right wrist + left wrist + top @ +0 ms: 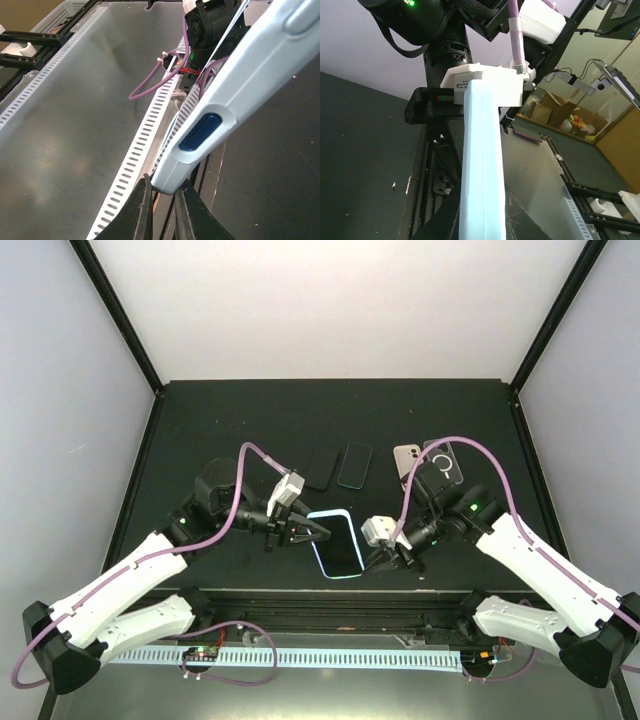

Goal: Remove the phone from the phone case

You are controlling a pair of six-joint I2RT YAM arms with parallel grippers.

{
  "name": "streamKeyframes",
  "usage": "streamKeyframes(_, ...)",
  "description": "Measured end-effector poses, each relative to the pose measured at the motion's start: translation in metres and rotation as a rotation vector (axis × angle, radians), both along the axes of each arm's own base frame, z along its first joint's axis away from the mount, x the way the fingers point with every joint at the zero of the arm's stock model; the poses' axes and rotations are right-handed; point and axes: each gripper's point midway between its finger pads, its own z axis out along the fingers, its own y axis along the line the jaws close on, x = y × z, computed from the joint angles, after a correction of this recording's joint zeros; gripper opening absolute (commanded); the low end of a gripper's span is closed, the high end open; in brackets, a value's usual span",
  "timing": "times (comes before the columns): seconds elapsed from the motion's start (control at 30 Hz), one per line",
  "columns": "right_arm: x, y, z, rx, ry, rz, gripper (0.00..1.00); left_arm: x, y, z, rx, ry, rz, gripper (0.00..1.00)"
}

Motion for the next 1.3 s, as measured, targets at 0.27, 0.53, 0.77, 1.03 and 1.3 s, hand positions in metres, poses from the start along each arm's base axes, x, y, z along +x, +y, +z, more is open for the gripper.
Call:
streamKeyframes(0.27,0.001,0.001,-0.004,-0.018,0.006,0.028,0.06,0.001,-0.001,-0.002,0.010,0.037,-0.007,0.02)
streamKeyframes(0.53,0.006,0.001,-0.007,-0.059,-0.049,0.064,0.09,-0.001,-0.003,-0.003,0.013,0.072,-0.044,0.02)
streamKeyframes(0.77,0.009,0.002,-0.007,-0.080,-0.037,0.057,0.07,0.000,-0.002,-0.002,0.009,0.072,-0.042,0.02)
streamKeyframes(1.03,0.019,0.004,-0.002,-0.072,0.039,-0.051,0.22,0.003,0.000,0.004,-0.014,0.044,-0.025,0.02)
streamKeyframes(1.3,0.048,0.012,0.018,-0.007,0.014,-0.263,0.46,-0.003,0.008,0.024,-0.083,-0.016,-0.004,0.02)
